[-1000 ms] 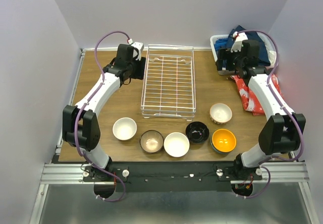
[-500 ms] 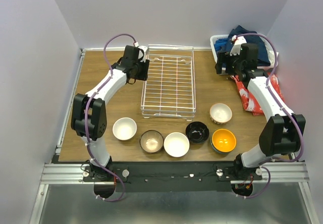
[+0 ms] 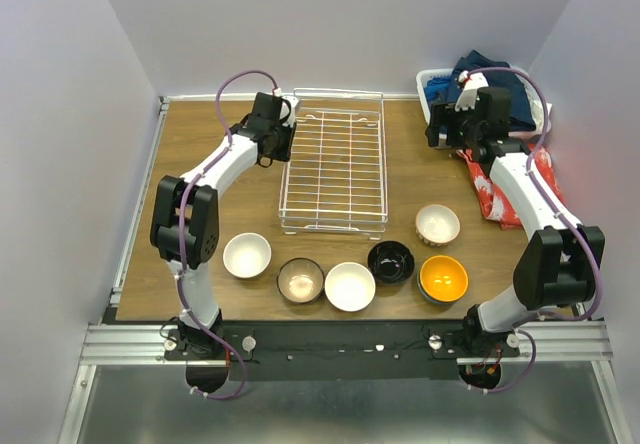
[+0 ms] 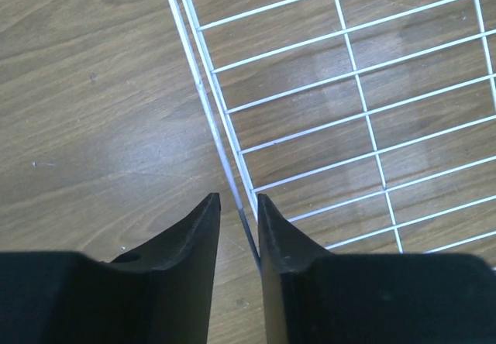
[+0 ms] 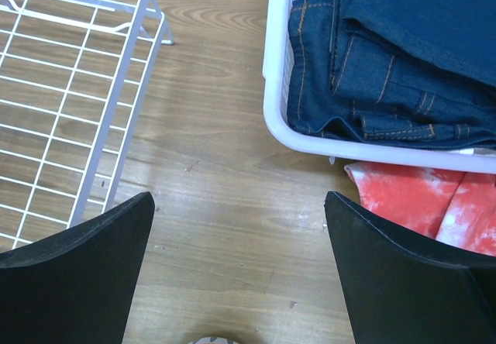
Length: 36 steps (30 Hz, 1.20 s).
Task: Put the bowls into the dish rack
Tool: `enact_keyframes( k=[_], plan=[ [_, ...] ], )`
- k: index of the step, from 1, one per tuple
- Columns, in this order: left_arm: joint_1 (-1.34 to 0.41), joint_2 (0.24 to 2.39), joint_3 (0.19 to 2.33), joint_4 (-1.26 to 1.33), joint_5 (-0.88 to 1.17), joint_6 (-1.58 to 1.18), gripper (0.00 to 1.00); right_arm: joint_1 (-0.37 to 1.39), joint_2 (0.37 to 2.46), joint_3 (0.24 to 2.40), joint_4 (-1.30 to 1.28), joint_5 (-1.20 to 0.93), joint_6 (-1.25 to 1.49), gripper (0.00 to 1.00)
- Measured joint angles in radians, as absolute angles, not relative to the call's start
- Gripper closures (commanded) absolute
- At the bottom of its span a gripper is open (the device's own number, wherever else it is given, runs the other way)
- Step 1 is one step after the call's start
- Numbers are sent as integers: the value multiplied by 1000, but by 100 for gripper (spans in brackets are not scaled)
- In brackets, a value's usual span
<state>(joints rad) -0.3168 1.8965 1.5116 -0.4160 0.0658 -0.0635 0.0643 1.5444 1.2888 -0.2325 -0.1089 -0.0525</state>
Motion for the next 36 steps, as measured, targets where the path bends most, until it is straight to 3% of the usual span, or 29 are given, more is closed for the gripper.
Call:
enact_keyframes(
  k=[4,7,18,27,36],
  plan=[
    [-318,1920,1558,-434,64,-53,91,64,1544,1264,-224,-109,-52,1],
    [-321,1939,1596,-461,56,-55,100,64,1544,1251,-224,-109,-52,2],
    [-316,2032,1742,-523,60,-22,100,64,1535,1236,-221,-109,-53,2],
    [-316,2255,2064,-553,98,125,100,64,1535,1236,-218,-109,-54,2],
    [-305,2262,2025,-426,148,360,100,64,1554,1250,-236,-191,-138,1]
  ],
)
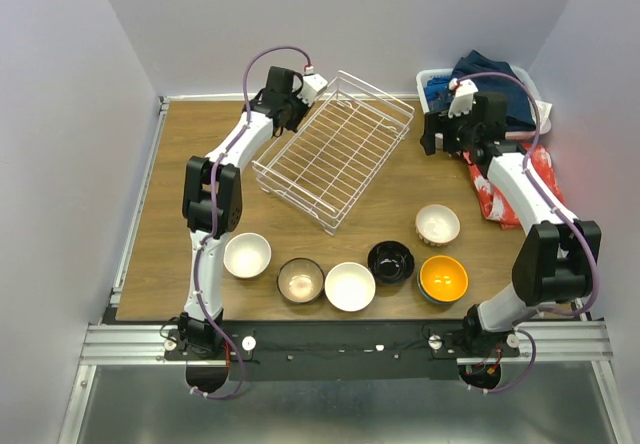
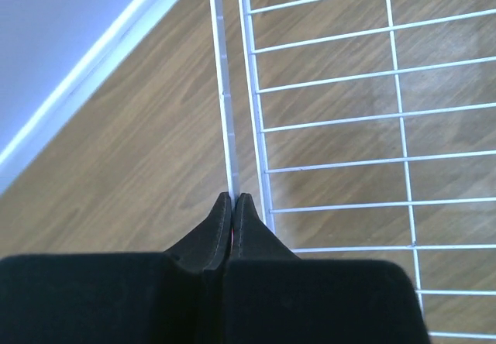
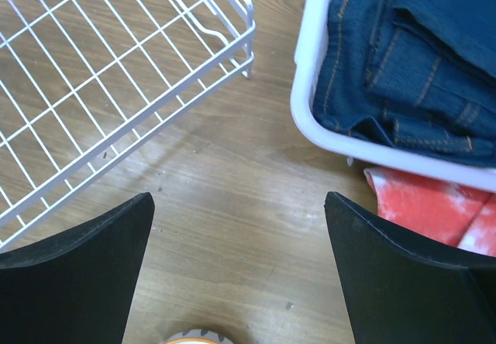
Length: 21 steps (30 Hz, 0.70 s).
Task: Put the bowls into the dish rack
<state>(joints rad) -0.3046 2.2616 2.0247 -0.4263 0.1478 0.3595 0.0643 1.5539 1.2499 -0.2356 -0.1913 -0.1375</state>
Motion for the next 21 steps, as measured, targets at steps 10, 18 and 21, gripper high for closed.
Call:
enact_keyframes(
  k=[10,18,21],
  plan=[
    [-275,2259,1880,-93,218,531,50,67,1806,1478,-230,-221,-170,4],
    [-275,2073,1732,7,193,403,40,93,2028,1724,-211,-213,-190,6],
    [-275,1926,1670,0,147,311,41,112,2085,1785,-210,-212,-194,8]
  ],
)
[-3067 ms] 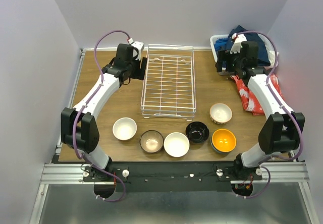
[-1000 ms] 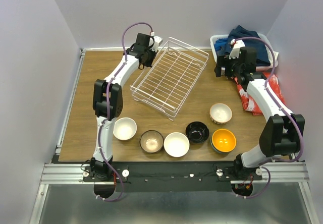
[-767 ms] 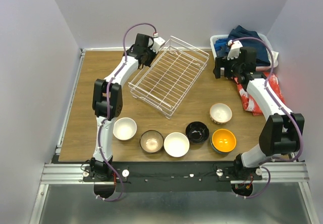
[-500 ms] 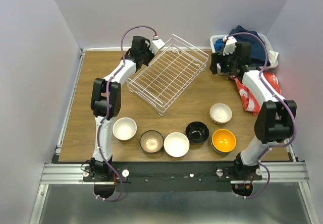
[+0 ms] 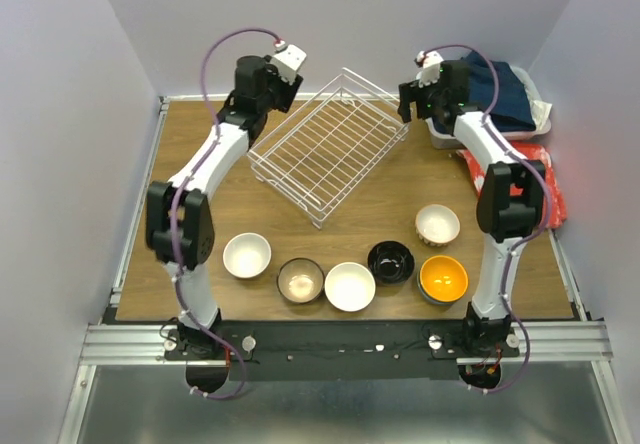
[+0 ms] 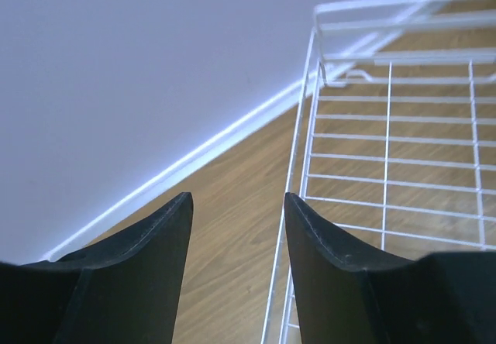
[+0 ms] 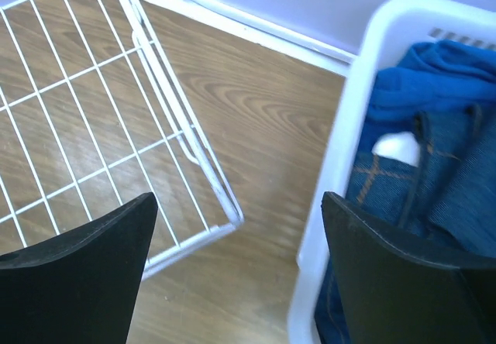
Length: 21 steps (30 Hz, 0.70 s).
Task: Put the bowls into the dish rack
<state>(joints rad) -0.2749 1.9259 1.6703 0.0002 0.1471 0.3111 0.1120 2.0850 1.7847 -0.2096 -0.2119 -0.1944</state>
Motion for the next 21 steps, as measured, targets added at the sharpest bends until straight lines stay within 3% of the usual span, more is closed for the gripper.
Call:
enact_keyframes(
  k=[3,4,5,6,15,21],
  plan=[
    [-275,1788,1627,-37,92,221,52,133,2137,1830,-209,-207,-197,17],
    [-275,1760,1620,-63,78,203,78,139,2150,1841,-208,-206,-199,20],
    [-275,1709,1605,-109,57,162,93,142,2162,1849,-208,-204,-199,24],
    [-274,1686,1599,-141,46,141,100,146,2170,1853,-207,-202,-200,32],
    [-241,1689,1452,-503,27,22,100,156,2207,1877,-210,-174,-182,87],
    [-210,1692,1401,-500,40,-9,100,167,2165,1826,-231,-229,-256,99]
  ],
)
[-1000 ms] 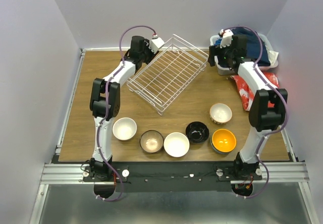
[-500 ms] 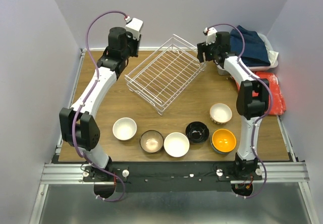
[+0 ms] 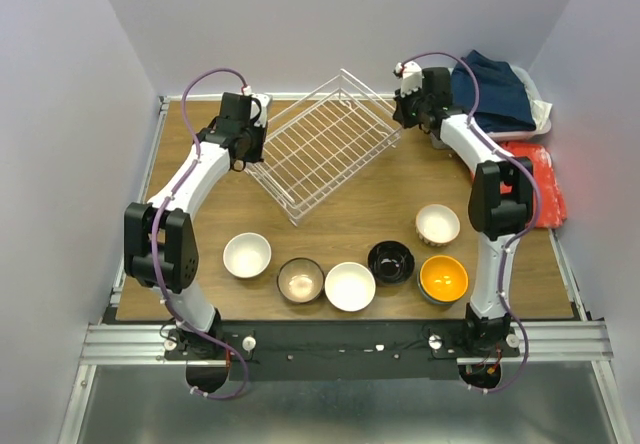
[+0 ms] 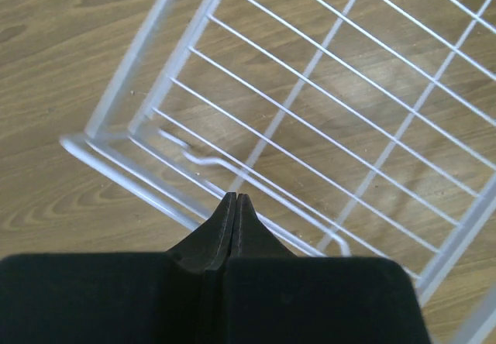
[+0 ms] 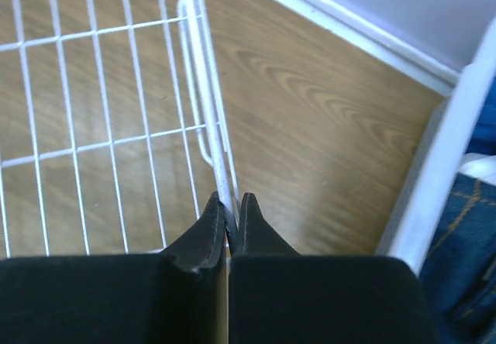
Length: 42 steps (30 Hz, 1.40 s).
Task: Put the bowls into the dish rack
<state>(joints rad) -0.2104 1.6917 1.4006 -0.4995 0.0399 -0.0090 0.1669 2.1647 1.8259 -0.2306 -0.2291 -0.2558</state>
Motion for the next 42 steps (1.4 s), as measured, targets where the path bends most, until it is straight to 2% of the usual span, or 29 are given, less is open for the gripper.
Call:
enact_keyframes(
  k=[11,24,42],
  plan=[
    [-209,1686,1429,-527,44,-38,100,202,2049,1667,-220,-182,-145,99],
    [-198,1589,1528,-540,19,-38,100,181,1954,1557,-226,7,11,99],
    [-198,1514,1445,-495,-142,-19,100,191,1845,1409,-202,62,85,99]
  ],
)
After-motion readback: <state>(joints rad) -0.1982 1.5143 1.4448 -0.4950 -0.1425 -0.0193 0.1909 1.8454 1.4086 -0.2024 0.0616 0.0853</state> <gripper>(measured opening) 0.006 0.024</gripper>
